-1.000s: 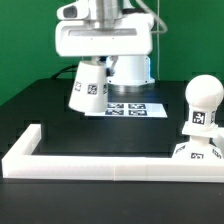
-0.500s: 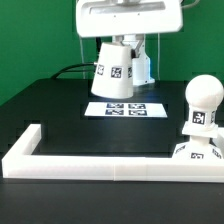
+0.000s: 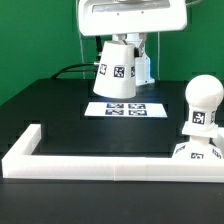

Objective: Assemble lamp

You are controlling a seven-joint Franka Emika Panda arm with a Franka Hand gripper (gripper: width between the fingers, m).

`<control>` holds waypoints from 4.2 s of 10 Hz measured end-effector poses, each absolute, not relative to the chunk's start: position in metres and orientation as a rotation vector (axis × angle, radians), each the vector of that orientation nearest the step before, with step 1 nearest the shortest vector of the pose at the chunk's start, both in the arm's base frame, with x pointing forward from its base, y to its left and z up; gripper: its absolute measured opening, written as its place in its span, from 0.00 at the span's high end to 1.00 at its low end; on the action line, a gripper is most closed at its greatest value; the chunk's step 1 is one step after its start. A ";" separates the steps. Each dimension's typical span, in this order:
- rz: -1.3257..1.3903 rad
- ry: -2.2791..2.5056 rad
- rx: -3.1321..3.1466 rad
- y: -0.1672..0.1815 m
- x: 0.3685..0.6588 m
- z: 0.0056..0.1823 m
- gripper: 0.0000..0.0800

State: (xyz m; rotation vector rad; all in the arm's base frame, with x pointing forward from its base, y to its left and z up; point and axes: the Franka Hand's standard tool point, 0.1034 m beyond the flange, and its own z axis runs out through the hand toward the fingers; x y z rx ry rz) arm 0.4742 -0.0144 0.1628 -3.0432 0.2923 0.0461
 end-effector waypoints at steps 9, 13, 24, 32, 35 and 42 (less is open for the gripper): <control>0.101 0.358 -3.003 0.045 0.545 0.222 0.94; 0.072 0.329 -3.003 0.059 0.554 0.230 0.94; 0.009 0.325 -3.008 0.118 0.602 0.209 0.94; -0.022 0.273 -3.020 0.117 0.605 0.186 0.94; -0.043 0.272 -3.028 0.115 0.611 0.164 0.94; -0.046 0.283 -3.034 0.113 0.610 0.152 0.68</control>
Offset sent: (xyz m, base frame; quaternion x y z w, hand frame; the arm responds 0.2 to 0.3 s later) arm 0.0426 0.0421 0.0377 0.0382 -0.0016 0.0423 0.9984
